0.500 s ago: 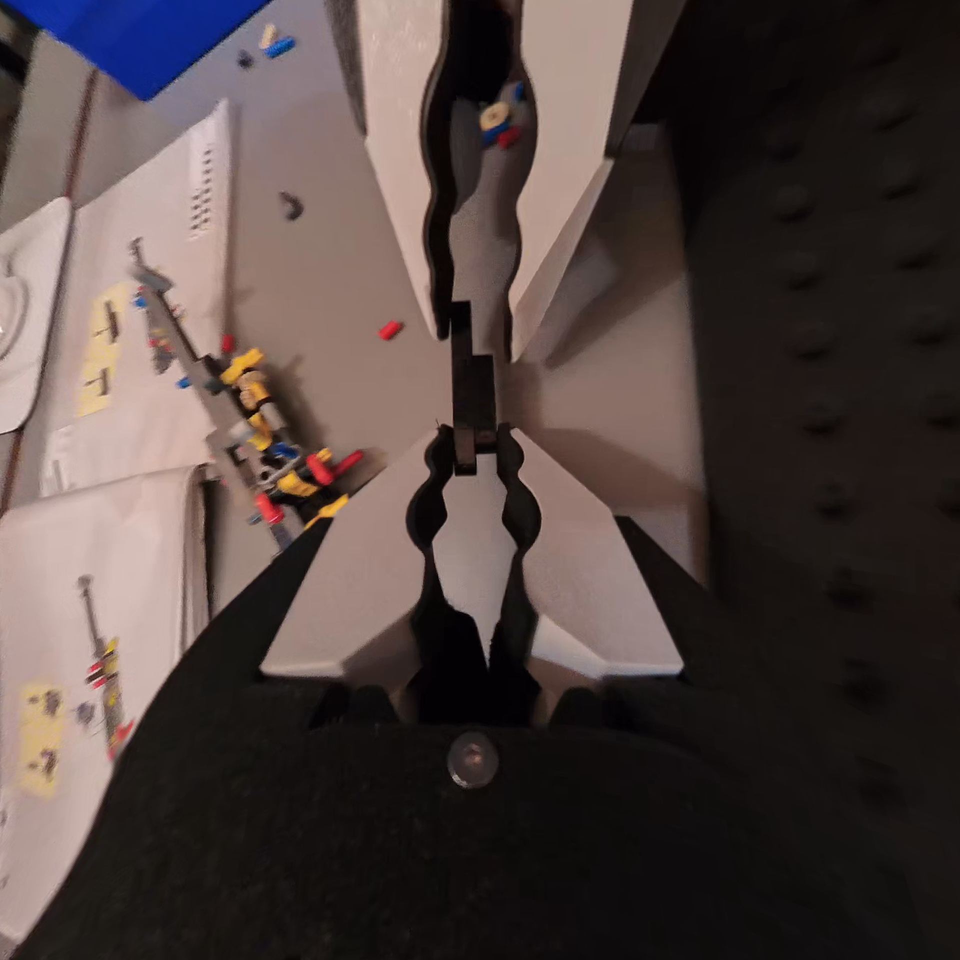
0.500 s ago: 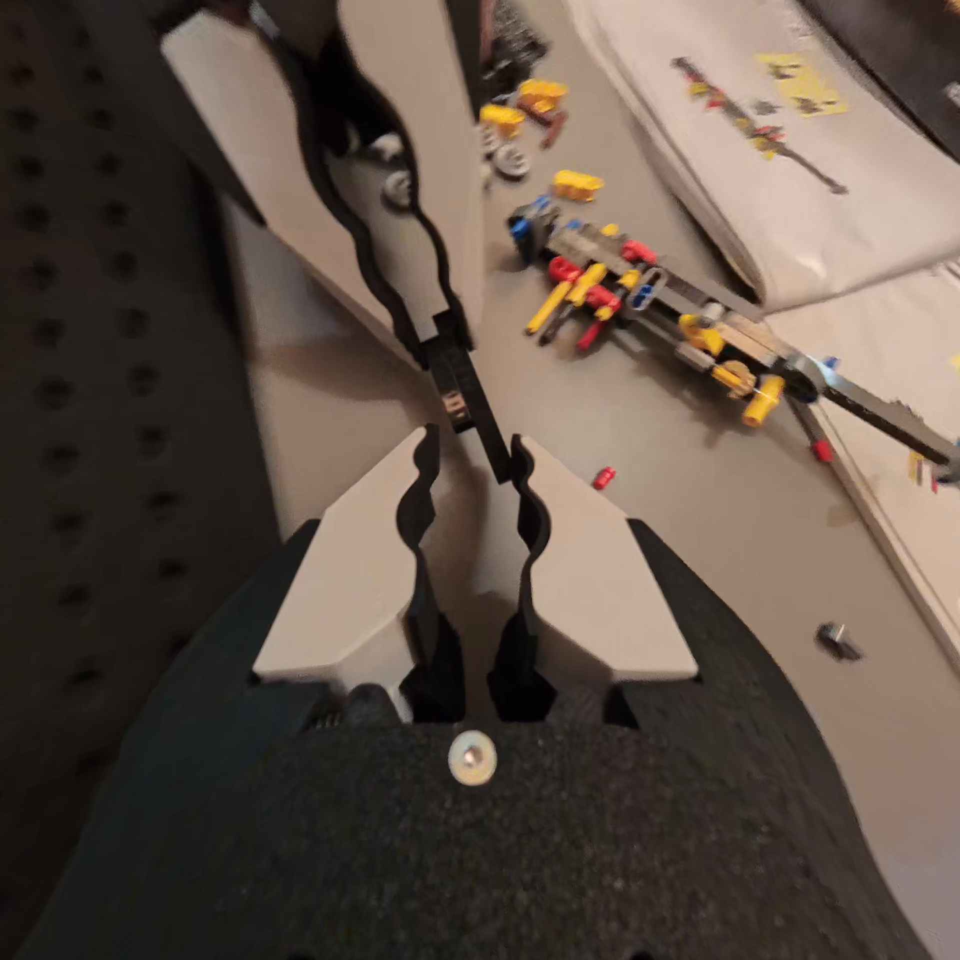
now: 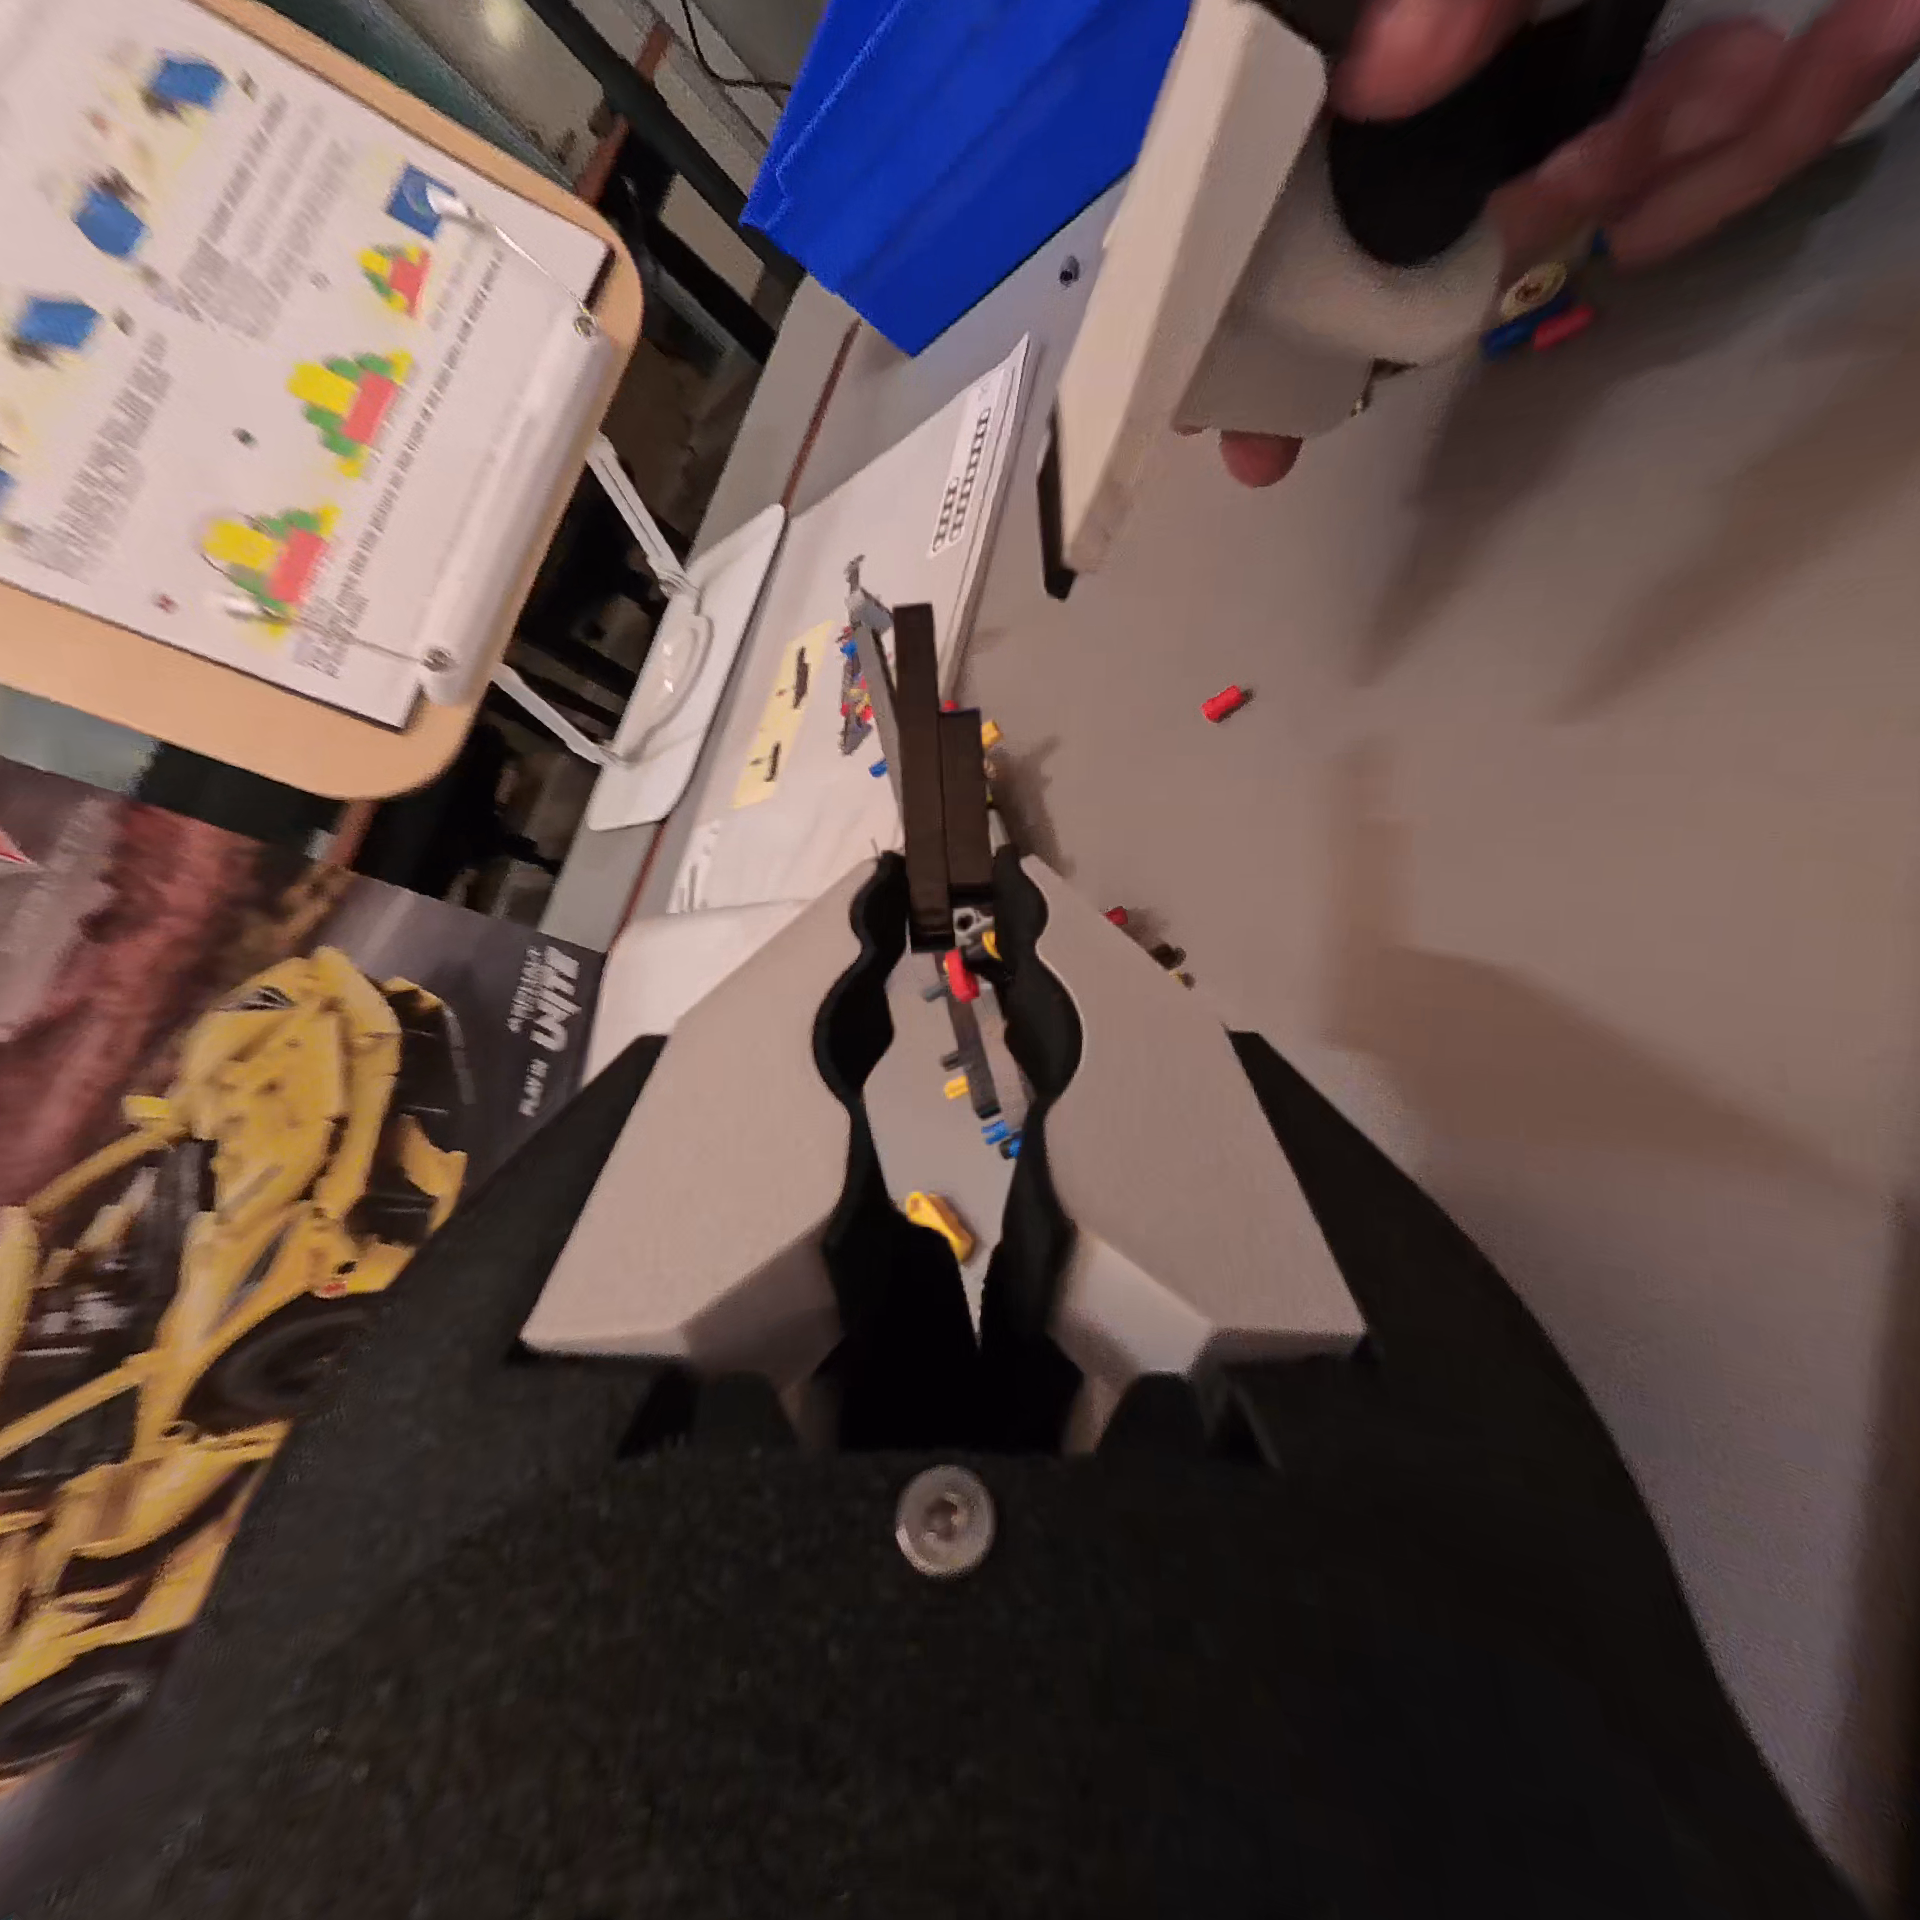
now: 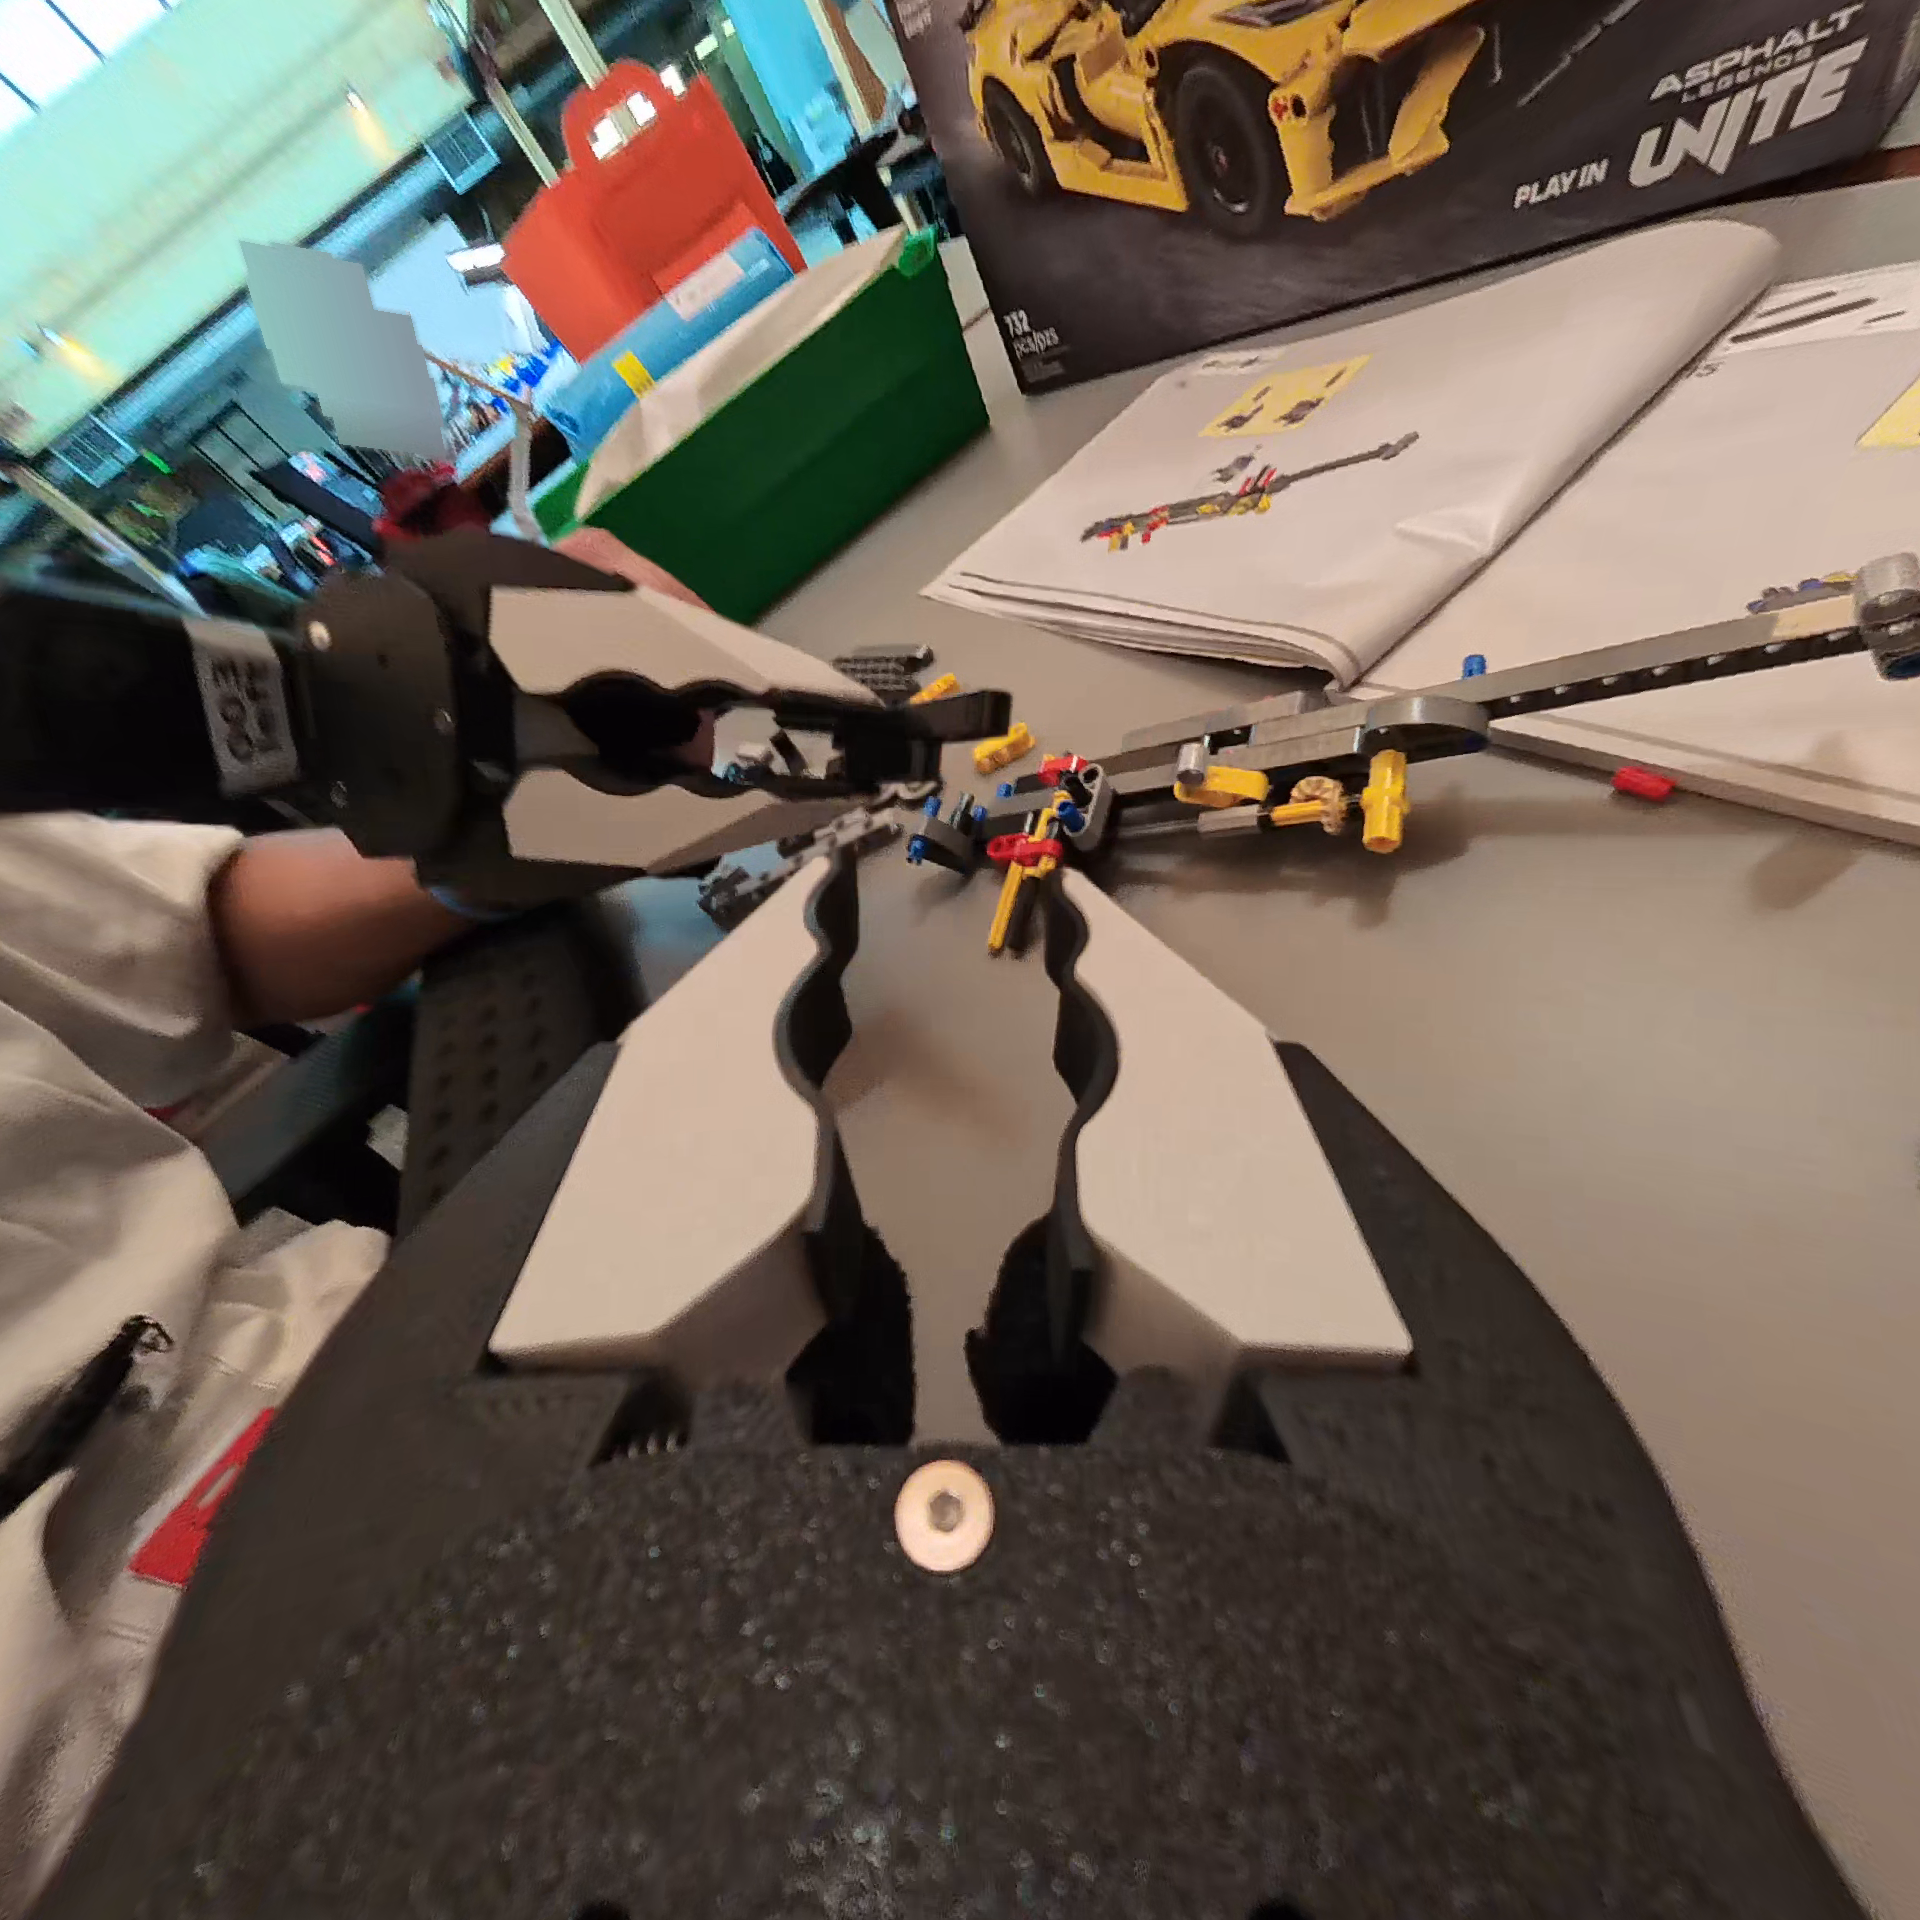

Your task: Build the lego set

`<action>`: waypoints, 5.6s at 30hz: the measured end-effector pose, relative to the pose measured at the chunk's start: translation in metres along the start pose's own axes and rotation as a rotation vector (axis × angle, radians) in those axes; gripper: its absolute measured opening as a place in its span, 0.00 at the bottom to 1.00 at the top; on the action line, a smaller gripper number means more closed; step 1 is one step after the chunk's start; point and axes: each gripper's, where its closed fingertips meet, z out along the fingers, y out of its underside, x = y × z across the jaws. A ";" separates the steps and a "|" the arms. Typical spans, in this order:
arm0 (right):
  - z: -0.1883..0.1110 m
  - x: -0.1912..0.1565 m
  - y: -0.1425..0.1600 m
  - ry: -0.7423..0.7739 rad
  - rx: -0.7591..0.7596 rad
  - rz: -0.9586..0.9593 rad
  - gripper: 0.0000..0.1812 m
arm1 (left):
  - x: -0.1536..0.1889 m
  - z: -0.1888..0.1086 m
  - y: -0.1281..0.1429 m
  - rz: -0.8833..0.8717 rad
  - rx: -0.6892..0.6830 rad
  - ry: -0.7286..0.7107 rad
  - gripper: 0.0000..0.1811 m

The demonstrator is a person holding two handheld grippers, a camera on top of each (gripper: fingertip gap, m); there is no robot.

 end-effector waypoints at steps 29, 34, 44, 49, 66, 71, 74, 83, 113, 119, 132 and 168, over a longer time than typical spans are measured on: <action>0.004 -0.024 0.021 0.037 -0.101 -0.460 0.03 | 0.034 -0.012 -0.022 0.149 0.125 0.070 0.14; -0.002 -0.039 0.005 -0.068 0.004 -0.410 0.04 | 0.012 -0.028 -0.052 -0.583 0.328 0.415 0.33; -0.017 -0.073 -0.018 -0.297 0.156 -0.282 0.04 | 0.019 -0.046 -0.082 -0.910 0.513 0.770 0.09; -0.013 -0.074 -0.013 -0.293 0.130 -0.289 0.04 | 0.017 -0.044 -0.080 -0.962 0.514 0.778 0.04; -0.010 -0.077 -0.002 -0.298 0.070 -0.323 0.03 | 0.031 -0.049 -0.087 -0.850 0.500 0.790 0.15; -0.010 -0.075 -0.003 -0.301 0.072 -0.296 0.04 | 0.032 -0.053 -0.091 -0.855 0.521 0.817 0.24; -0.011 -0.081 -0.004 -0.325 0.076 -0.301 0.04 | 0.029 -0.051 -0.089 -0.830 0.517 0.774 0.11; -0.014 -0.058 0.007 -0.224 -0.026 -0.341 0.05 | 0.029 -0.036 -0.070 -0.809 0.403 0.706 0.04; 0.018 0.041 0.053 -0.334 -0.701 -0.656 0.05 | 0.030 0.000 0.023 -0.648 -0.061 0.464 0.03; 0.025 0.049 0.056 -0.344 -0.734 -0.843 0.05 | 0.050 -0.005 0.024 -0.666 -0.113 0.523 0.03; 0.037 0.023 0.064 -0.322 -0.643 -0.923 0.05 | 0.058 0.006 0.014 -0.660 -0.107 0.537 0.04; 0.063 0.008 0.066 -0.414 -0.615 -0.930 0.07 | 0.051 -0.007 0.043 -0.595 -0.198 0.518 0.03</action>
